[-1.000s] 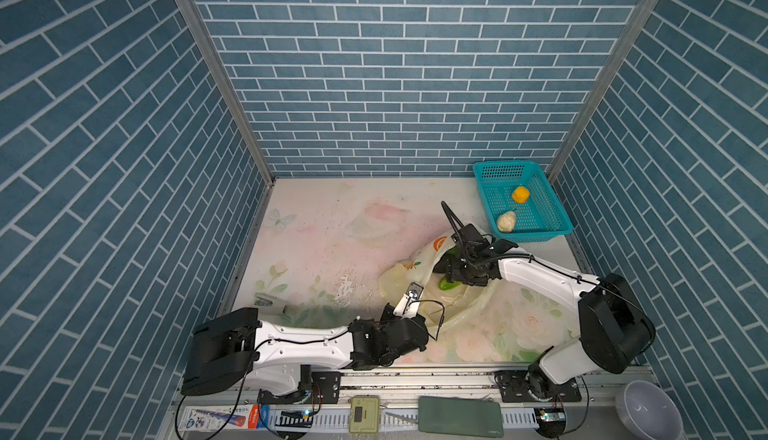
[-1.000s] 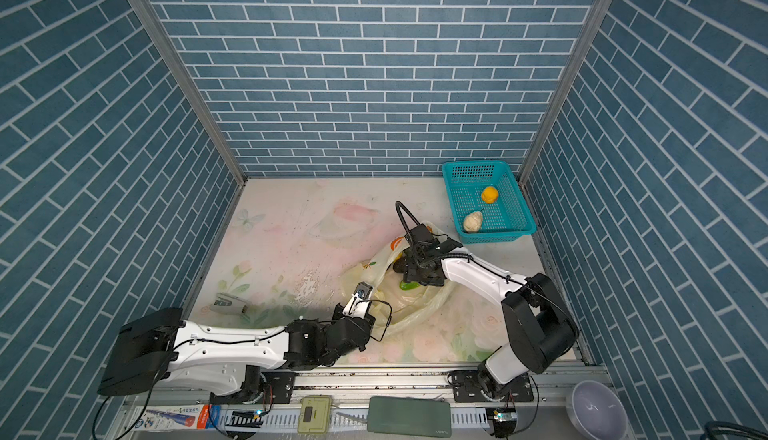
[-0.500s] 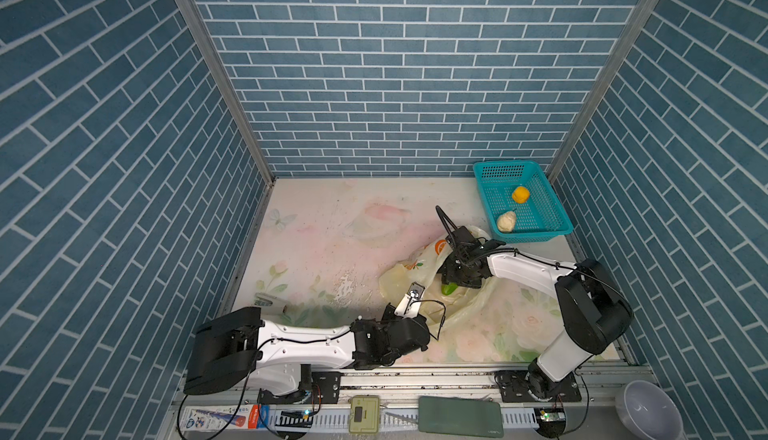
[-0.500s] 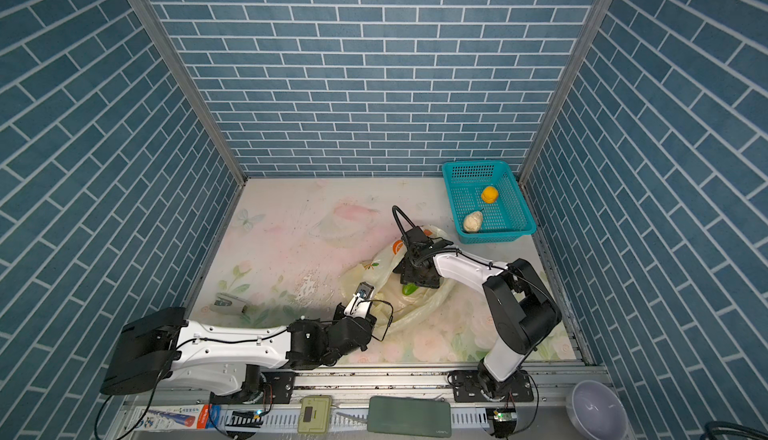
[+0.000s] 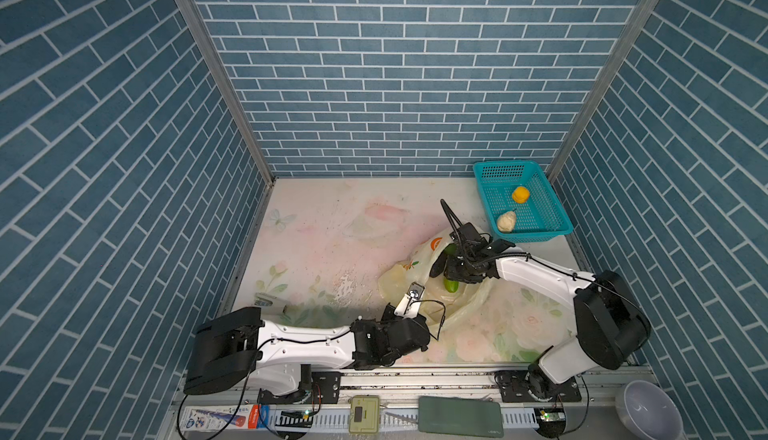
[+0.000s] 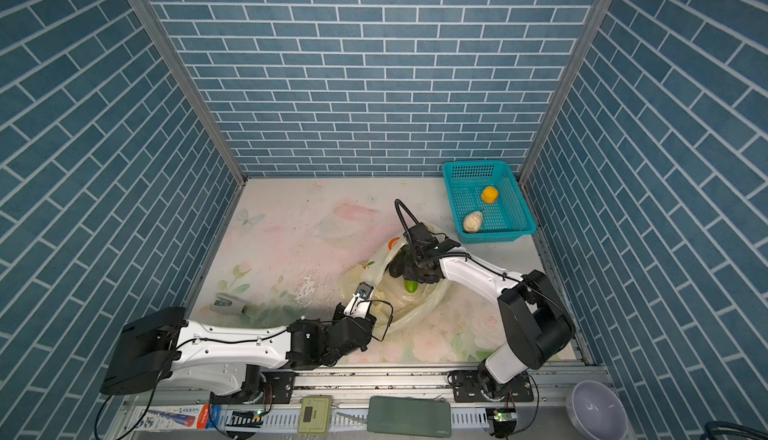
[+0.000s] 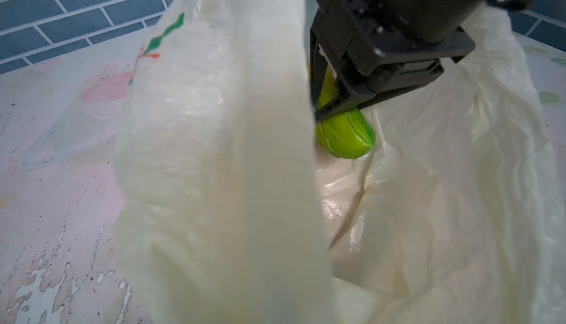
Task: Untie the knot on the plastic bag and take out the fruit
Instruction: 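Grasp the green-yellow cucumber inside the bag with the right gripper, then lift the cucumber out and carry it to the teal basket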
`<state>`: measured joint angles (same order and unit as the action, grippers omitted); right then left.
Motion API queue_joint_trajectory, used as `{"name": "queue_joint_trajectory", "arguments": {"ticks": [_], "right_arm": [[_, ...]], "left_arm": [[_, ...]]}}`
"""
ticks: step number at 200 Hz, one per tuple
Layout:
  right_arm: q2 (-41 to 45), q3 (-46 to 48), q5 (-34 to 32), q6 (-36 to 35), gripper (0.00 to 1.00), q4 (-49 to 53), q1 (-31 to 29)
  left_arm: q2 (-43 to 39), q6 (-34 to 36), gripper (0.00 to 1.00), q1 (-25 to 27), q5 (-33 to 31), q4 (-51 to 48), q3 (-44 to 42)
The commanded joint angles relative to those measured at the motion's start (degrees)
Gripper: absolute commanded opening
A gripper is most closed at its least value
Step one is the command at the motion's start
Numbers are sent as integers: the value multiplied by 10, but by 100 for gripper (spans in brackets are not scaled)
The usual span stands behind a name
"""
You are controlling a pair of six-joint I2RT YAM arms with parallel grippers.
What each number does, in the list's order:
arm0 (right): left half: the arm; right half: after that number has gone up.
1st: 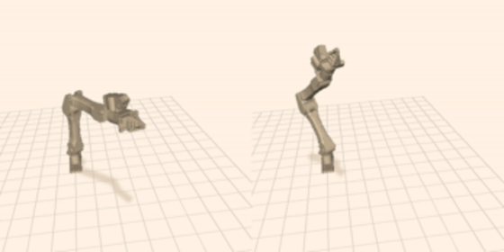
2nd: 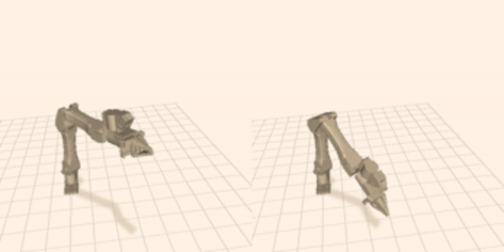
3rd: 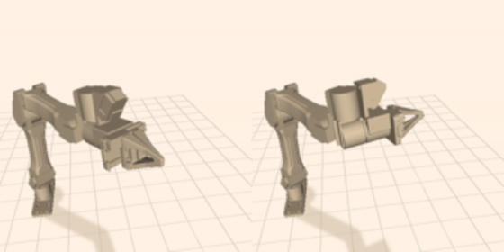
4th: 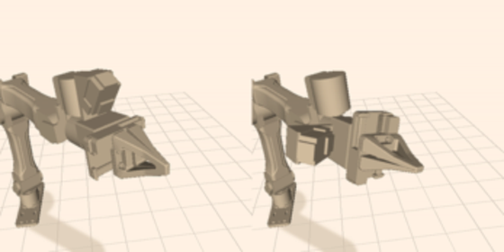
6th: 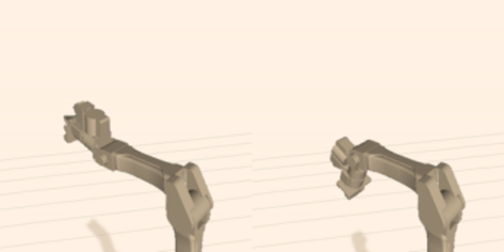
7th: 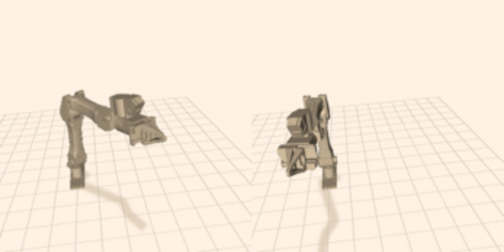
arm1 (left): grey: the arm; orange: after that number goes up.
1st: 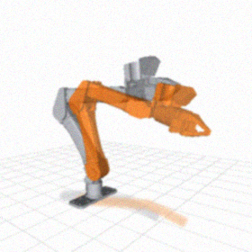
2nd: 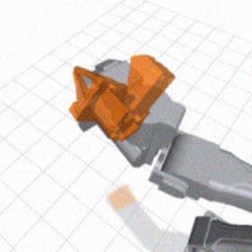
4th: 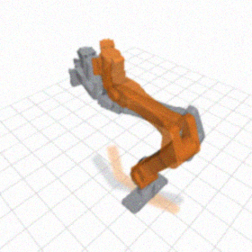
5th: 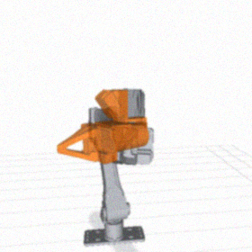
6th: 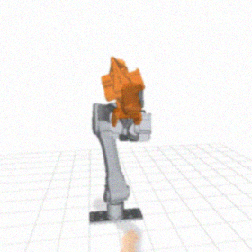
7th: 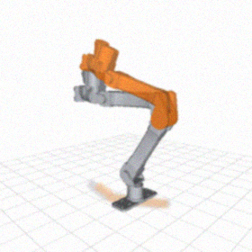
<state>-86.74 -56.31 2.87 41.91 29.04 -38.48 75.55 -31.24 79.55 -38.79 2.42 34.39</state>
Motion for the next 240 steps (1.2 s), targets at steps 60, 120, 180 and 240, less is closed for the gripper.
{"name": "queue_joint_trajectory", "arguments": {"ticks": [60,120,180,240], "right_arm": [[142,-13,101,-64,31,118,-26],[184,-131,149,-103,31,229,-22],[185,-220,172,-163,31,287,112],[162,-206,187,-171,31,193,277]], "left_arm": [[-7,-1,0,4,-20,-14,15],[-10,-10,0,3,-28,-31,18],[-23,-18,0,3,-32,-41,13],[-36,-15,0,3,-38,-46,10]]}}
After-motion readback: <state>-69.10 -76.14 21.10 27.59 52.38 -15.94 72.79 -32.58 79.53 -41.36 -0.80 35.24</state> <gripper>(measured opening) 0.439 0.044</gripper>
